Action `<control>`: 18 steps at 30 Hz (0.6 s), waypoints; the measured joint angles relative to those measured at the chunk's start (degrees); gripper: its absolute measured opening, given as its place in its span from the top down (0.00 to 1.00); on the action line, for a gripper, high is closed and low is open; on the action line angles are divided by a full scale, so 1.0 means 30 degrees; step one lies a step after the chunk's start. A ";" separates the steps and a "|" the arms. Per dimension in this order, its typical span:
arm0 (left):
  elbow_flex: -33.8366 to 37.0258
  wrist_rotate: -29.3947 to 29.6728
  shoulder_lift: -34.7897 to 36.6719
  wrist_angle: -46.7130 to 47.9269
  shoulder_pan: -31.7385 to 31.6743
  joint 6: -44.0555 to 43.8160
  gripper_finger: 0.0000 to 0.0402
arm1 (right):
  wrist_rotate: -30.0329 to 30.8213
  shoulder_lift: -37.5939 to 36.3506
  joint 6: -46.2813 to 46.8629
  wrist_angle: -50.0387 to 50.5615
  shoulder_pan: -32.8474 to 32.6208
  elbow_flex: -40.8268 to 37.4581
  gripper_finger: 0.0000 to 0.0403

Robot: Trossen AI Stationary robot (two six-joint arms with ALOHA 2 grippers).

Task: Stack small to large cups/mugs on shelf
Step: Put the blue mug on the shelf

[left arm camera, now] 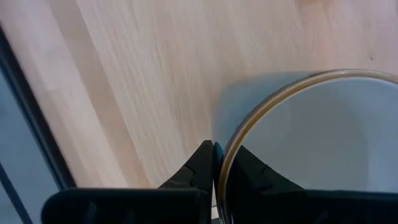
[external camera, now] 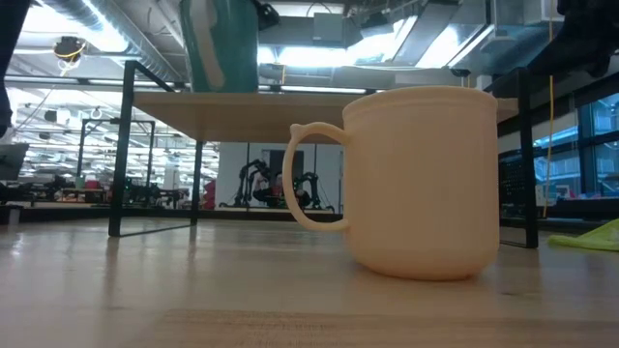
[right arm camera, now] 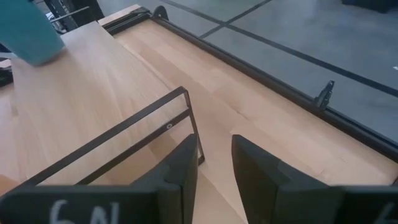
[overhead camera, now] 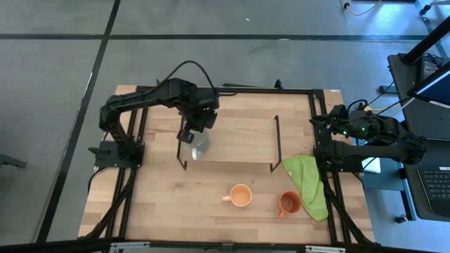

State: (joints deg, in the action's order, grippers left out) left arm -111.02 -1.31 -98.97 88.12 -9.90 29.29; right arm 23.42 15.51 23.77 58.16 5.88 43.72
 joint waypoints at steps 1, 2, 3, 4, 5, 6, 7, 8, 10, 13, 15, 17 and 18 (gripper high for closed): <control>-0.0009 -0.0028 -0.0138 -0.0001 -0.0036 0.0123 0.96 | 0.0000 0.0000 0.0000 0.0003 -0.0003 0.0000 0.75; -0.0031 -0.0114 -0.0238 0.0030 -0.0102 0.0316 0.96 | 0.0005 0.0000 -0.0010 0.0010 -0.0003 0.0000 0.75; -0.0044 -0.0133 -0.0264 0.0083 -0.0128 0.0368 0.96 | 0.0000 0.0000 -0.0015 0.0010 -0.0001 0.0000 0.75; -0.0044 -0.0134 -0.0272 0.0133 -0.0143 0.0369 0.96 | 0.0000 0.0000 -0.0015 0.0011 -0.0002 0.0000 0.75; -0.0044 -0.0128 -0.0272 0.0157 -0.0152 0.0392 0.96 | 0.0000 0.0000 -0.0018 0.0025 -0.0003 0.0000 0.75; -0.0044 -0.0119 -0.0272 0.0163 -0.0203 0.0491 0.96 | 0.0000 0.0000 -0.0022 0.0032 -0.0003 0.0000 0.75; -0.0044 -0.0124 -0.0272 0.0183 -0.0209 0.0590 0.96 | 0.0000 0.0000 -0.0069 0.0032 0.0001 0.0000 0.75; -0.0044 -0.0126 -0.0269 0.0192 -0.0209 0.0645 0.96 | -0.0005 0.0000 -0.0093 0.0033 0.0003 0.0000 0.75; -0.0040 -0.0122 -0.0231 0.0205 -0.0209 0.0734 0.96 | 0.0000 0.0000 -0.0095 0.0032 0.0002 0.0000 0.75; -0.0026 -0.0063 -0.0221 0.0192 -0.0202 0.0791 0.95 | -0.0007 0.0000 -0.0102 0.0032 -0.0003 0.0000 0.75; 0.0002 0.0024 -0.0228 0.0077 -0.0208 0.0807 0.92 | -0.0007 0.0000 -0.0109 0.0032 -0.0003 0.0000 0.75; 0.0015 0.0151 -0.0228 -0.0219 -0.0202 0.0853 0.90 | -0.0013 0.0000 -0.0115 0.0032 -0.0003 0.0000 0.75; 0.0015 0.0215 -0.0228 -0.0362 -0.0209 0.0850 0.90 | -0.0015 0.0000 -0.0122 0.0032 -0.0003 0.0000 0.75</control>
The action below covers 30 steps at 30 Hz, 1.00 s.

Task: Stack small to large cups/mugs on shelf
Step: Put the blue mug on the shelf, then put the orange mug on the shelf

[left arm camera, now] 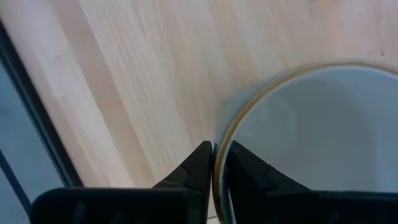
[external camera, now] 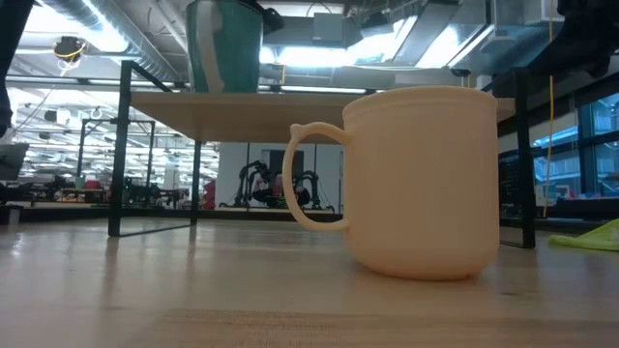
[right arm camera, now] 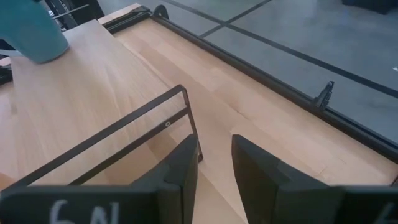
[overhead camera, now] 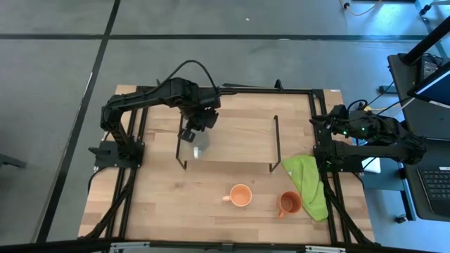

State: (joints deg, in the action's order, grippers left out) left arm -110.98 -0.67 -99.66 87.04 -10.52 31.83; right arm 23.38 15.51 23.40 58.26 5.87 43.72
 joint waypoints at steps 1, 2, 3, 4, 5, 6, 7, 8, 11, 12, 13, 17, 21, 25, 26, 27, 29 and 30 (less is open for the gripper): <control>0.0000 0.0112 0.0000 0.0001 0.0000 0.0000 0.89 | 0.0000 0.0000 -0.0002 0.0000 0.0000 0.0000 0.75; 0.0000 0.0154 0.0000 0.0045 -0.0006 0.0000 0.89 | 0.0000 0.0000 -0.0009 0.0000 0.0000 0.0000 0.75; 0.0000 0.0153 0.0000 0.0044 -0.0007 0.0000 0.90 | 0.0000 0.0000 -0.0017 0.0008 0.0000 0.0000 0.75; 0.0000 0.0161 0.0000 0.0039 -0.0007 0.0005 0.90 | -0.0006 0.0000 -0.0017 0.0046 0.0000 0.0000 0.75; 0.0000 0.0173 0.0000 0.0039 -0.0007 0.0018 0.90 | 0.0000 0.0000 -0.0024 0.0113 0.0000 0.0000 0.75; 0.0000 0.0211 0.0000 0.0039 -0.0007 0.0057 0.90 | 0.0000 0.0000 -0.0024 0.0171 0.0000 0.0000 0.75; 0.0000 0.0294 0.0000 0.0039 -0.0007 0.0087 0.90 | 0.0000 0.0000 -0.0024 0.0196 0.0001 0.0000 0.75; 0.0000 0.0369 0.0000 0.0039 -0.0007 0.0091 0.90 | 0.0000 0.0000 -0.0024 0.0189 0.0001 -0.0002 0.75; 0.0000 0.0560 0.0000 0.0041 -0.0017 0.0095 0.89 | 0.0000 0.0000 -0.0024 0.0240 0.0000 -0.0007 0.75; 0.0000 0.0636 0.0000 0.0039 -0.0029 0.0095 0.89 | 0.0000 0.0000 -0.0024 0.0277 0.0000 -0.0007 0.75; -0.0010 0.0702 0.0000 0.0044 -0.0031 0.0087 0.88 | 0.0000 0.0000 -0.0024 0.0291 0.0000 -0.0007 0.75; -0.0694 0.0708 -0.0008 0.0309 -0.0044 0.0087 0.87 | 0.0000 0.0000 -0.0024 0.0291 0.0000 -0.0007 0.75; -0.1668 0.0678 -0.0007 0.0344 -0.0029 -0.0101 0.88 | 0.0000 0.0000 -0.0024 0.0291 0.0000 -0.0007 0.75; -0.2415 0.0686 0.0022 0.1081 -0.0036 -0.0874 0.87 | 0.0000 0.0000 -0.0024 0.0291 0.0001 -0.0007 0.75; -0.2455 0.0700 0.0029 0.0999 -0.0036 -0.1022 0.87 | 0.0001 0.0000 -0.0024 0.0291 0.0000 -0.0007 0.75; -0.2455 0.0707 0.0029 0.0978 -0.0036 -0.1042 0.87 | 0.0000 0.0000 -0.0024 0.0291 0.0001 -0.0007 0.75; -0.2455 0.0728 0.0022 0.0995 -0.0036 -0.1080 0.86 | 0.0004 0.0000 -0.0026 0.0291 0.0000 -0.0007 0.75; -0.2455 0.0729 0.0047 0.0993 -0.0029 -0.1151 0.86 | 0.0007 0.0000 -0.0024 0.0291 0.0000 -0.0007 0.75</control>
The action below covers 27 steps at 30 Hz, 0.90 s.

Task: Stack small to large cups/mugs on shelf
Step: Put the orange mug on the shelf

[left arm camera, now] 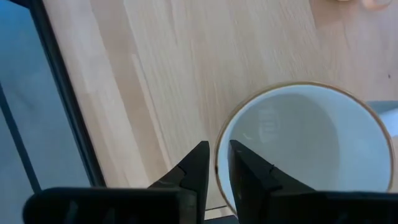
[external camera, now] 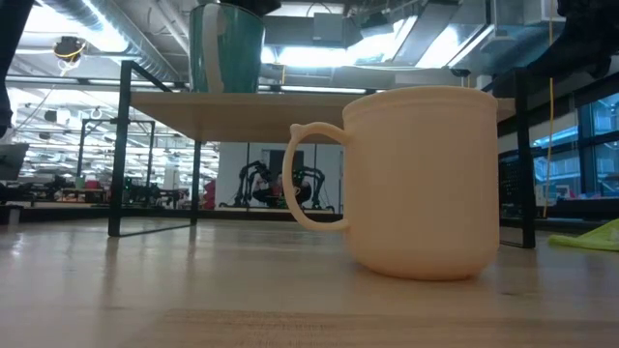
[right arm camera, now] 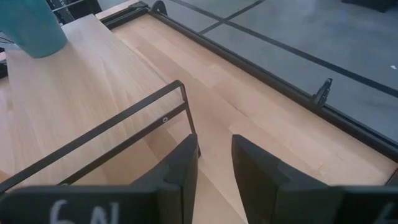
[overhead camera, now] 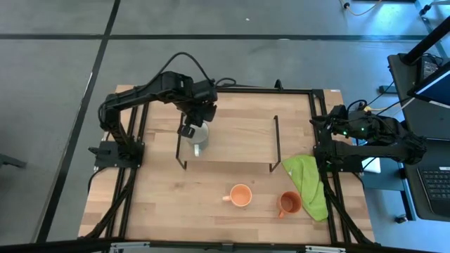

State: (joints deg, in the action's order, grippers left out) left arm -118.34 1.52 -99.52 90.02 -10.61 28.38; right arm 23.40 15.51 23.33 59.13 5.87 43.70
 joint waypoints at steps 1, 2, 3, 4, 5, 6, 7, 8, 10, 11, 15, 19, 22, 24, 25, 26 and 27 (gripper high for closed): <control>0.0000 0.0014 0.0040 0.0000 -0.0003 -0.0064 0.87 | 0.0000 0.0000 -0.0003 0.0000 0.0000 0.0000 0.75; 0.0000 0.0077 0.0080 0.0000 -0.0007 -0.0085 0.87 | -0.0002 0.0000 -0.0002 0.0000 0.0000 0.0000 0.75; 0.0000 0.0193 0.0101 0.0007 -0.0007 -0.0085 0.87 | 0.0000 0.0000 0.0000 0.0000 0.0000 0.0000 0.75; 0.0000 0.0335 0.0109 0.0000 -0.0007 -0.0091 0.87 | 0.0000 0.0000 -0.0001 0.0000 0.0000 0.0000 0.75; 0.0017 0.0438 0.0177 -0.0008 -0.0032 -0.0125 0.87 | -0.0007 0.0000 -0.0001 0.0000 0.0007 0.0000 0.75; 0.0036 0.0452 0.0307 -0.0007 -0.0074 -0.0165 0.87 | -0.0006 0.0000 0.0000 0.0000 0.0000 0.0000 0.75; 0.0022 0.0466 0.0433 0.0000 -0.0095 -0.0230 0.87 | -0.0001 0.0000 0.0000 0.0000 0.0000 0.0000 0.75; -0.0199 0.0509 0.0517 0.0090 -0.0102 -0.0309 0.87 | 0.0000 0.0000 -0.0007 0.0000 0.0000 0.0000 0.75; -0.0703 0.0552 0.0763 -0.0031 -0.0198 -0.0662 0.86 | -0.0004 0.0007 -0.0083 -0.0018 0.0000 -0.0007 0.75; -0.1111 0.0532 0.0892 -0.0017 -0.0224 -0.0732 0.86 | 0.0000 0.0007 -0.0085 -0.0032 0.0000 -0.0007 0.75; -0.3366 0.0201 0.1395 -0.0001 -0.0248 -0.1510 0.87 | 0.0000 0.0007 -0.0067 -0.0057 0.0000 -0.0007 0.75; -0.5001 -0.0185 0.2240 -0.0032 -0.0248 -0.2610 0.87 | 0.0000 0.0007 -0.0015 -0.0058 0.0000 -0.0007 0.75; -0.5093 0.0001 0.3143 0.0015 -0.0240 -0.3438 0.87 | 0.0000 0.0007 -0.0121 -0.0058 0.0000 -0.0007 0.75; -0.5093 0.0554 0.3604 0.0014 -0.0248 -0.4038 0.86 | -0.0007 0.0007 -0.0191 -0.0058 0.0000 -0.0007 0.75; -0.5086 0.0787 0.3847 0.0007 -0.0248 -0.4281 0.87 | 0.0000 0.0007 -0.0222 -0.0058 0.0000 -0.0007 0.75; -0.5085 0.1000 0.4079 0.0014 -0.0248 -0.4387 0.87 | 0.0000 0.0007 -0.0233 -0.0058 0.0000 -0.0007 0.75; -0.5085 0.1244 0.4308 0.0007 -0.0248 -0.4450 0.87 | -0.0007 0.0007 -0.0274 -0.0058 0.0000 -0.0007 0.75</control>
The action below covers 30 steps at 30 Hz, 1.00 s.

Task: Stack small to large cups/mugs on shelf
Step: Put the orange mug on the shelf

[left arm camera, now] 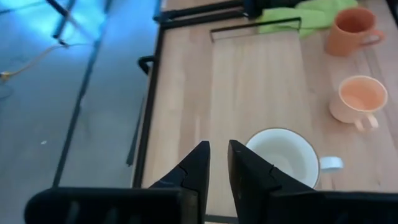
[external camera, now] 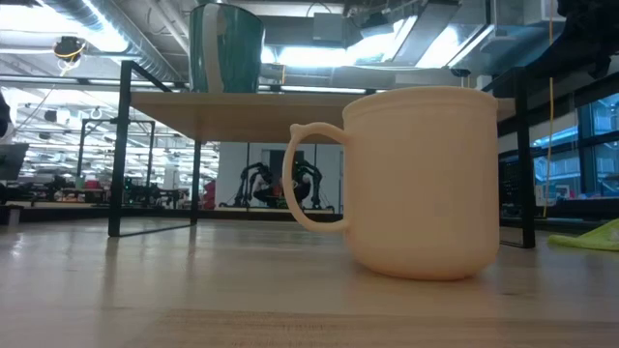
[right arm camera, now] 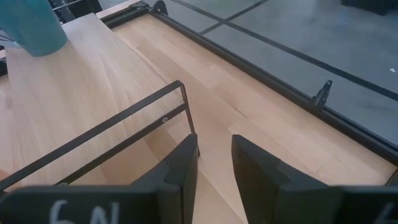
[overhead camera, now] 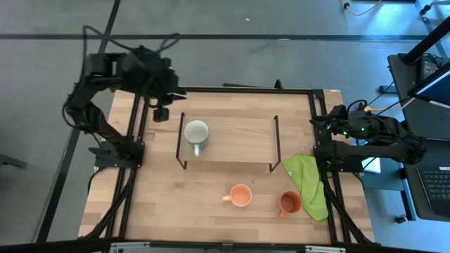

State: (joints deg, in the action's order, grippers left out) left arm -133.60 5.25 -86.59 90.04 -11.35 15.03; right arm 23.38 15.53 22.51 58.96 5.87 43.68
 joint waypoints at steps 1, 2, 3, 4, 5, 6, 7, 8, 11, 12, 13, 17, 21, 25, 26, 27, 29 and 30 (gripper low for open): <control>0.0000 0.0251 0.0236 0.0006 0.0000 -0.0125 0.87 | 0.0000 0.0000 -0.0015 0.0000 0.0000 0.0000 0.75; 0.0000 0.0460 0.0474 0.0000 0.0000 -0.0285 0.88 | 0.0000 0.0000 -0.0018 0.0000 0.0000 0.0000 0.75; 0.0000 0.0620 0.0696 0.0000 0.0000 -0.0373 0.88 | 0.0002 0.0000 -0.0018 0.0000 0.0000 0.0000 0.75; 0.0000 0.0738 0.0937 0.0000 0.0000 -0.0453 0.88 | 0.0000 0.0000 -0.0018 0.0000 0.0003 0.0000 0.75; 0.0000 0.0818 0.1145 0.0000 0.0000 -0.0538 0.88 | 0.0000 0.0000 -0.0018 0.0000 0.0000 0.0000 0.75; 0.0000 0.0869 0.1332 0.0000 0.0000 -0.0757 0.88 | 0.0000 0.0000 -0.0018 0.0000 0.0000 0.0000 0.75; 0.0000 0.0869 0.1524 0.0000 0.0001 -0.1003 0.88 | 0.0000 0.0000 -0.0018 0.0000 0.0000 0.0000 0.75; 0.0000 0.0869 0.1659 0.0000 0.0008 -0.1241 0.88 | 0.0000 0.0000 -0.0018 0.0000 0.0003 0.0000 0.75; 0.0000 0.0875 0.1949 -0.0007 0.0015 -0.1975 0.88 | -0.0007 0.0000 -0.0014 0.0002 0.0000 0.0000 0.75; 0.0000 0.0876 0.1999 -0.0035 0.0015 -0.2207 0.88 | 0.0000 0.0000 -0.0018 0.0004 0.0000 0.0000 0.75; 0.0000 0.0876 0.2027 -0.0091 0.0015 -0.2409 0.88 | -0.0002 0.0000 -0.0016 0.0000 0.0000 0.0000 0.75; 0.0007 0.0889 0.2026 -0.0401 0.0015 -0.2584 0.88 | -0.0007 0.0000 -0.0011 0.0003 0.0000 0.0000 0.75; 0.0007 0.0933 0.1935 -0.0401 0.0015 -0.2980 0.88 | -0.0007 0.0000 -0.0010 0.0000 0.0000 0.0000 0.75; 0.0015 0.0938 0.1936 -0.0401 0.0215 -0.3607 0.88 | -0.0013 0.0000 -0.0010 0.0000 0.0000 0.0000 0.75; 0.0015 0.0942 0.1924 -0.0401 0.0325 -0.3898 0.88 | -0.0007 0.0000 -0.0010 0.0000 0.0000 0.0000 0.75; 0.0015 0.0934 0.1870 -0.0403 0.0434 -0.3992 0.88 | -0.0015 0.0000 -0.0010 0.0000 0.0000 0.0000 0.75; 0.0015 0.0929 0.1727 -0.0561 0.0731 -0.4559 0.88 | -0.0109 0.0000 -0.0010 0.0000 0.0000 0.0000 0.75; 0.0015 0.0893 0.1641 -0.0831 0.0956 -0.4857 0.88 | -0.0236 0.0000 -0.0010 -0.0033 0.0000 0.0000 0.75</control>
State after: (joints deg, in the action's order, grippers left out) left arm -133.56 7.93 -81.67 87.55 -8.49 0.46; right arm 22.67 15.53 22.48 58.86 5.87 43.68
